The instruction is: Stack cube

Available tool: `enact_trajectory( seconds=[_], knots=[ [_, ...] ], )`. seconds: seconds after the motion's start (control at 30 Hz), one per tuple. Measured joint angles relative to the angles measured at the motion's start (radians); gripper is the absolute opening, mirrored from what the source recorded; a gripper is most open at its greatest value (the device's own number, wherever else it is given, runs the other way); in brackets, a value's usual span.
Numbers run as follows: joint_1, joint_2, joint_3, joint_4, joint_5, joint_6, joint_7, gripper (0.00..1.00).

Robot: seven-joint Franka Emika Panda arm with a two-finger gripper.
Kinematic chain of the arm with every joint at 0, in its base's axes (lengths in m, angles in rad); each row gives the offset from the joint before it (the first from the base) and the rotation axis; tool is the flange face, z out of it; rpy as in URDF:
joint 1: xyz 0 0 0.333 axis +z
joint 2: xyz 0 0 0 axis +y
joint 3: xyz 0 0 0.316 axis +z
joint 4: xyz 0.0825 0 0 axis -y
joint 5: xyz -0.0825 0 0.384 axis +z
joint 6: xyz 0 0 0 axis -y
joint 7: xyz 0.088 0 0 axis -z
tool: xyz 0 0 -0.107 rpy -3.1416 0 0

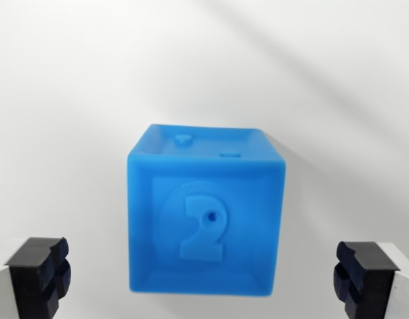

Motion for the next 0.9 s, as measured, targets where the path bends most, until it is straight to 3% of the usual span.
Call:
enact_trajectory(
  seconds=[0.17, 0.33, 0.47, 0.73, 0.77, 0.9],
  knots=[
    [-0.027, 0.060, 0.035, 0.013, 0.036, 0.049, -0.027, 1.00],
    [-0.053, 0.109, 0.065, 0.025, 0.053, 0.086, -0.042, 1.00],
    [-0.072, 0.142, 0.085, 0.034, 0.057, 0.110, -0.046, 1.00],
    [-0.092, 0.169, 0.104, 0.042, 0.057, 0.132, -0.046, 1.00],
    [-0.092, 0.170, 0.104, 0.043, 0.057, 0.132, -0.046, 0.00],
    [-0.092, 0.170, 0.105, 0.043, 0.057, 0.132, -0.046, 0.00]
  ],
)
